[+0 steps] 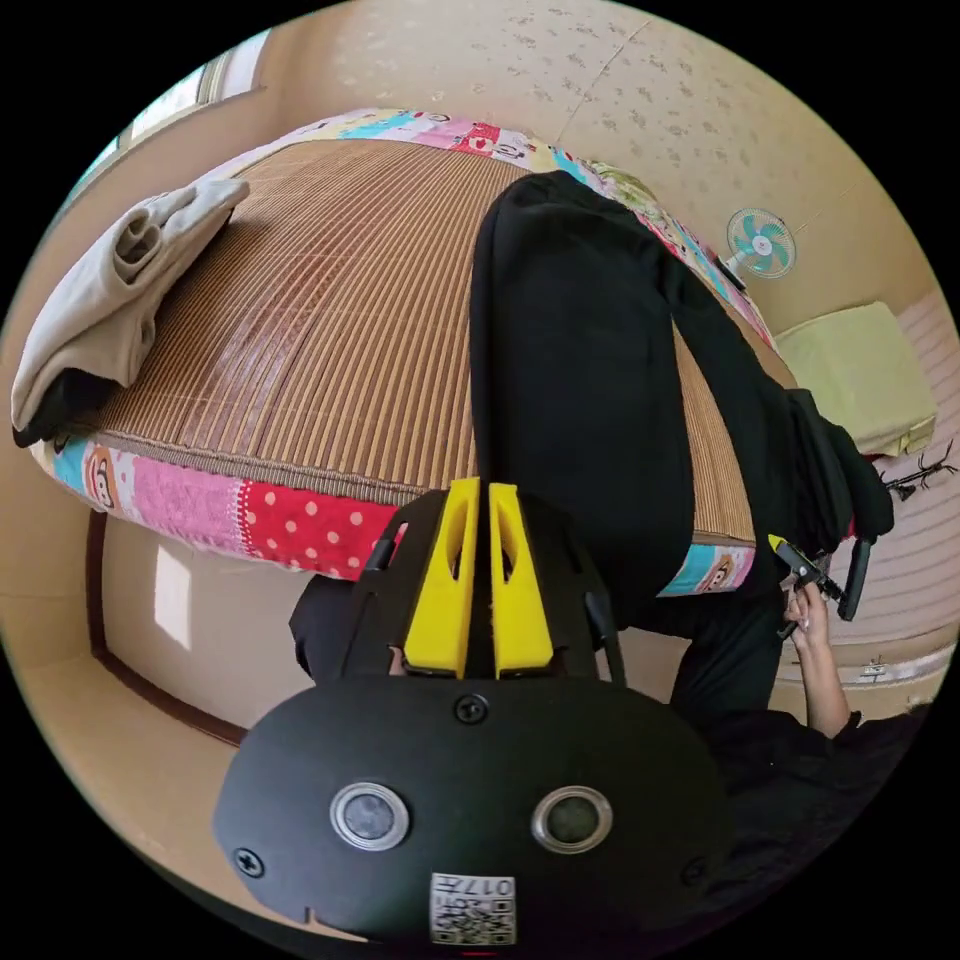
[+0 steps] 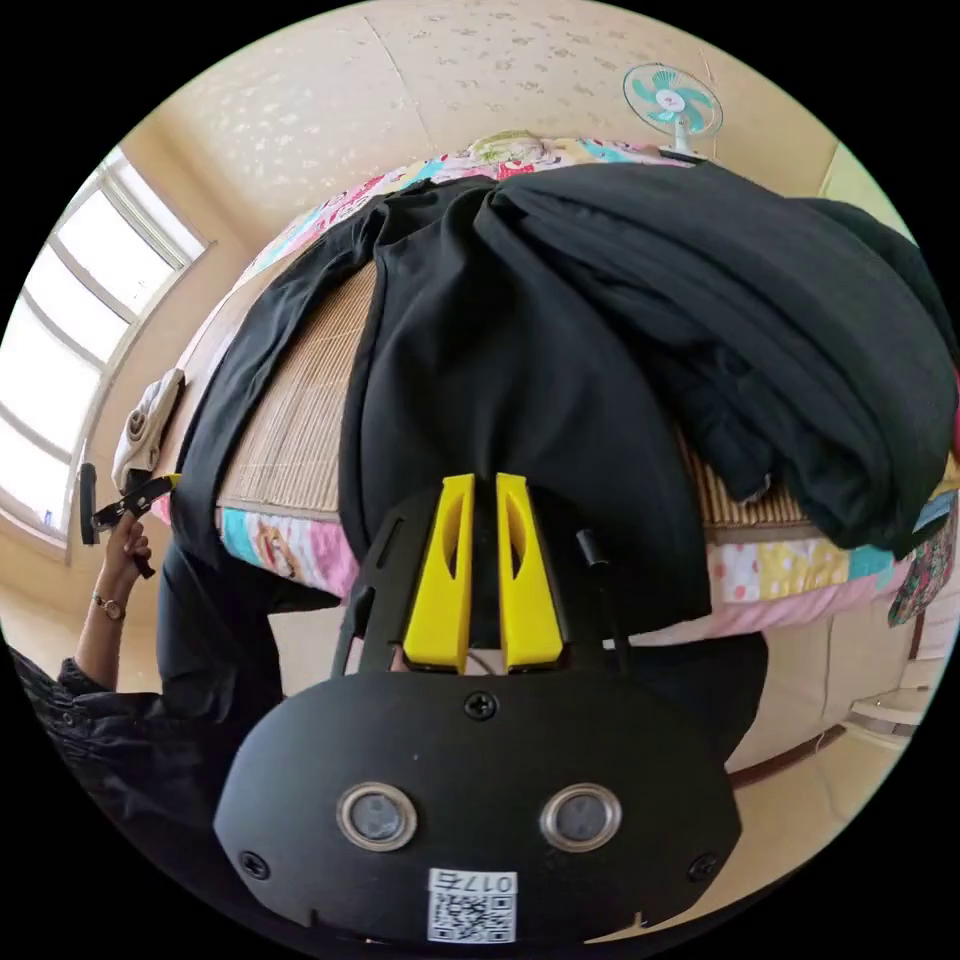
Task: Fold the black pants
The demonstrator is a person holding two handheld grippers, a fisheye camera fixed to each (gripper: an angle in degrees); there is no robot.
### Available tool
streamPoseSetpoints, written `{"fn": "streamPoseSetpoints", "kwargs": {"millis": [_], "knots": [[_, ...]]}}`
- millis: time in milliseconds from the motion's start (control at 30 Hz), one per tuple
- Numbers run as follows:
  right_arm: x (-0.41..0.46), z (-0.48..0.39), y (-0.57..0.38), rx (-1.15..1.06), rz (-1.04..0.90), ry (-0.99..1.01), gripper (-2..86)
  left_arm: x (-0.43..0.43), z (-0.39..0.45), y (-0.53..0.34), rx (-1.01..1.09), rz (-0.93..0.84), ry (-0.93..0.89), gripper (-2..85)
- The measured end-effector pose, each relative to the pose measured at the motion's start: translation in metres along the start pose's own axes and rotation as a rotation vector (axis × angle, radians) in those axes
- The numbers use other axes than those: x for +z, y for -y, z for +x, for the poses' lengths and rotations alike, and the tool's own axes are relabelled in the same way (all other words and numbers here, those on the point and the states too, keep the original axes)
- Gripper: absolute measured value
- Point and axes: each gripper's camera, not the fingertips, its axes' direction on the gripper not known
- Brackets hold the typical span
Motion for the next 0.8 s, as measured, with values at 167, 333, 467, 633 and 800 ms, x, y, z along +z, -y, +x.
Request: {"fn": "streamPoseSetpoints", "kwargs": {"millis": [167, 333, 467, 633, 800], "knots": [[0.001, -0.014, -0.007, -0.086, -0.225, 0.322, 2.2, -0.059, -0.056, -0.037, -0.255, 0.068, -0.131, 1.6], [-0.046, 0.034, -0.03, 0.077, 0.078, 0.148, 7.7, -0.11, -0.066, -0.063, -0.227, 0.168, -0.026, 6.2], [0.015, 0.07, -0.033, 0.133, -0.18, 0.183, 11.2, -0.136, -0.039, -0.061, -0.103, 0.206, -0.192, 9.4], [-0.017, 0.065, -0.054, 0.115, -0.086, 0.296, 2.7, -0.14, 0.051, -0.033, 0.173, 0.064, -0.525, 10.7], [-0.093, -0.033, -0.06, -0.2, 0.102, 0.459, 1.3, -0.157, 0.149, 0.0, 0.372, -0.064, -0.704, 14.8]]}}
